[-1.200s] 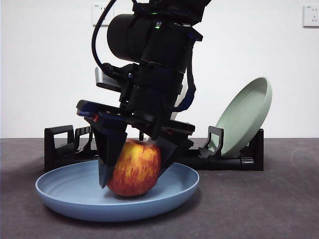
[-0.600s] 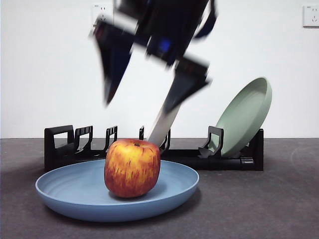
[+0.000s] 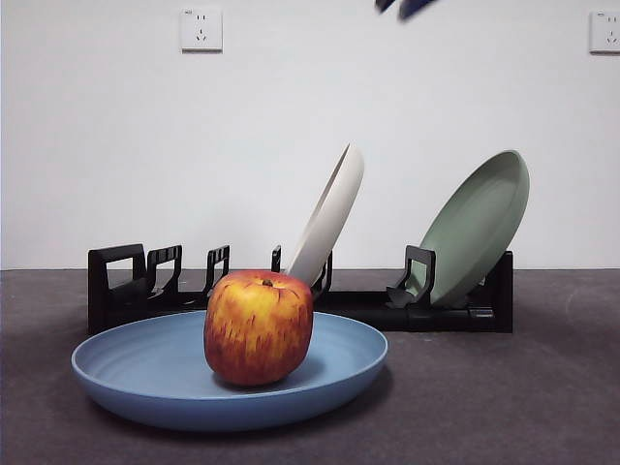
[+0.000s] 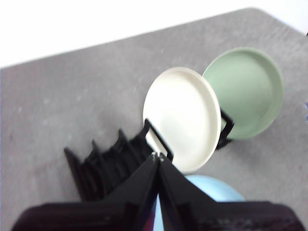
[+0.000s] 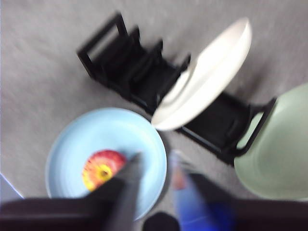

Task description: Take the blue plate from the plate rack,put the plate on the table,take the apple from the table,put the apple in the plate

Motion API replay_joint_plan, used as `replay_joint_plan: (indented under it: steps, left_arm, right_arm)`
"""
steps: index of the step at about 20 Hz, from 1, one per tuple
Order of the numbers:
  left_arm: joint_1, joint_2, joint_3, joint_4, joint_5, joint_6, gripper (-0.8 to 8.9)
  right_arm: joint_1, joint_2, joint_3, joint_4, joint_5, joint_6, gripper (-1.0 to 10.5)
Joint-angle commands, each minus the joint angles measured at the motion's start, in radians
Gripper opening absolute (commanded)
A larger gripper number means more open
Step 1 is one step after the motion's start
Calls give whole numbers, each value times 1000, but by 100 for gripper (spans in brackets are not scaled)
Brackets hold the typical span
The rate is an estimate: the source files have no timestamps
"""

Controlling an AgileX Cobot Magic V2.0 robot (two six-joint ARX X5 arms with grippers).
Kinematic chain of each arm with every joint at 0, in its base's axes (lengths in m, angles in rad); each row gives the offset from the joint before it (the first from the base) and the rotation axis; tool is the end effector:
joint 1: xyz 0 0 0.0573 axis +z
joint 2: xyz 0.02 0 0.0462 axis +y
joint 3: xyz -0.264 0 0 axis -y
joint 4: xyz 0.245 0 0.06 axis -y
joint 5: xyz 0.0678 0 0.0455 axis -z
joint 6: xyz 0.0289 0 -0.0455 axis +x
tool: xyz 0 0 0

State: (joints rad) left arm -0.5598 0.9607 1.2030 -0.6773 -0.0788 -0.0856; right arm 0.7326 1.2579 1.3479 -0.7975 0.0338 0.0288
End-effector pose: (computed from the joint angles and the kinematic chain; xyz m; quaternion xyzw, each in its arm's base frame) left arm 0.1536 -0.0936 0.3962 0.0271 0.2146 -0.2236 0.9504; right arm 0.1871 0.1670 0.3736 -0.1168 0.3259 0.3165 0.8832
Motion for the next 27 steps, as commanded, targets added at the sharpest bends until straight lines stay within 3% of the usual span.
replay_joint_plan:
  steps: [1,5,10,15,17,27]
  left_arm:
    - [-13,-6,-37,67,6,12,-9]
    - [-57,-38,-177,208,4,11,-9]
    - [-93,-81,-428,418,0,5,-9]
    - [-96,-101,-672,713,4,-75,-9]
    - [-98,-101,-674,707,33,-75,-9]
    - [-100,-101,-674,669,55,-74,-2]
  right_arm:
    - [0,-44,-27,43,-1,-34,-8]
    - [0,-117,-138,163,-2,-34,-8]
    - [0,-249,-479,450,-2,38,-8]
    - [0,-329,-753,689,2,90,-8]
    - [0,-318,-759,683,49,90,0]
    - [0,-323,-759,681,51,90,0]
